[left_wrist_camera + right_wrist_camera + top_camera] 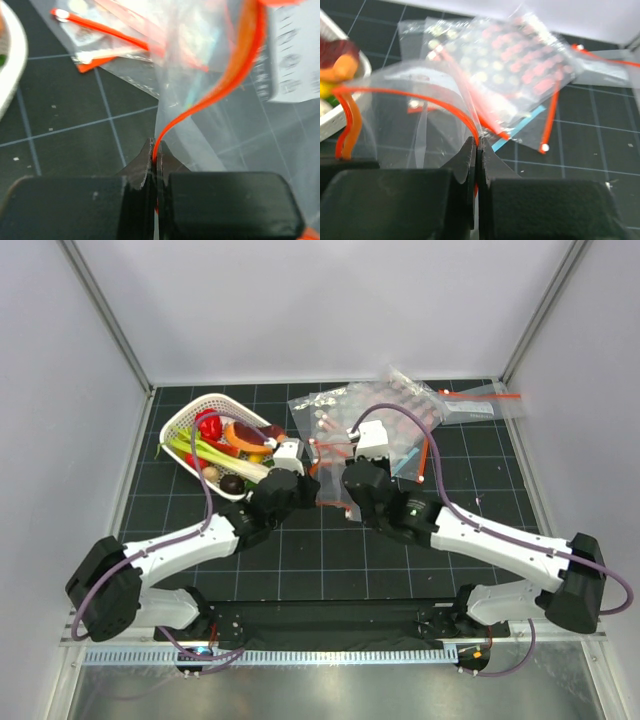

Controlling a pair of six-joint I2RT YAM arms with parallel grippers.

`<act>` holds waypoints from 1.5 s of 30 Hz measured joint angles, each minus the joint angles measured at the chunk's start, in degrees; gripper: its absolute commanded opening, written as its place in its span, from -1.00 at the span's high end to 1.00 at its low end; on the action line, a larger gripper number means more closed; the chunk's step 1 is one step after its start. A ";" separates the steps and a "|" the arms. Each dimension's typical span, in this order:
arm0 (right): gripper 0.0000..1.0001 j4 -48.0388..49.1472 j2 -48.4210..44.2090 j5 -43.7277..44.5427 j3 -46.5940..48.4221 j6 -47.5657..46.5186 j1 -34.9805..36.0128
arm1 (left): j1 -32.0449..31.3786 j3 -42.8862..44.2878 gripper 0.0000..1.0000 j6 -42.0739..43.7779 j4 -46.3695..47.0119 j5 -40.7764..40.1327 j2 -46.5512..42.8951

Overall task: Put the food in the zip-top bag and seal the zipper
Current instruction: Open the zipper of the food storage bag.

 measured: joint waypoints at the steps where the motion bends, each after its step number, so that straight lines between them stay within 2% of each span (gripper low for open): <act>1: 0.95 0.04 -1.11 1.68 0.00 -0.70 0.24 | 0.00 0.31 0.99 0.00 0.00 0.81 0.42; 7: 0.87 0.28 -3.30 9.84 0.00 -4.11 1.73 | 0.00 1.88 1.00 0.00 0.68 5.62 2.49; 11: 0.83 0.83 -1.81 9.66 0.07 -4.66 1.86 | 0.00 3.23 1.00 -0.09 0.83 7.34 4.90; 17: 0.89 -0.15 5.95 7.17 1.68 -3.13 1.86 | 0.00 5.46 1.00 -0.20 0.31 8.31 10.12; 22: 0.97 -0.59 7.32 6.69 1.68 -2.23 1.86 | 0.44 5.57 0.99 -0.66 -0.96 6.56 10.27; 25: 0.98 -0.55 7.30 7.65 1.68 -1.46 1.66 | 2.95 5.60 0.99 -3.15 -2.01 6.75 10.38; 30: 0.96 -0.83 7.30 8.46 1.68 -0.35 -0.24 | 11.04 5.60 0.99 -7.30 -1.68 12.31 13.75; 34: 0.90 -1.53 7.34 8.37 1.68 0.52 -1.46 | 11.87 5.57 0.99 -7.93 -1.84 15.80 15.47; 37: 0.85 -1.79 7.34 7.89 1.68 1.05 -2.08 | 11.30 5.49 0.87 -7.78 -1.75 16.52 14.67; 38: 0.84 -1.90 7.34 7.61 1.68 1.25 -2.19 | 11.28 5.35 0.67 -7.69 -1.77 16.55 14.16; 40: 0.84 -1.97 7.34 6.93 1.68 1.57 -2.51 | 11.28 5.29 0.43 -7.34 -1.88 16.48 13.16; 41: 0.84 -1.97 7.43 6.62 1.68 1.70 -2.58 | 11.28 5.29 0.20 -7.17 -1.97 16.46 12.50; 45: 0.85 -2.01 8.13 6.01 1.68 1.97 -2.89 | 11.30 5.20 -0.17 -5.46 -2.21 15.63 10.10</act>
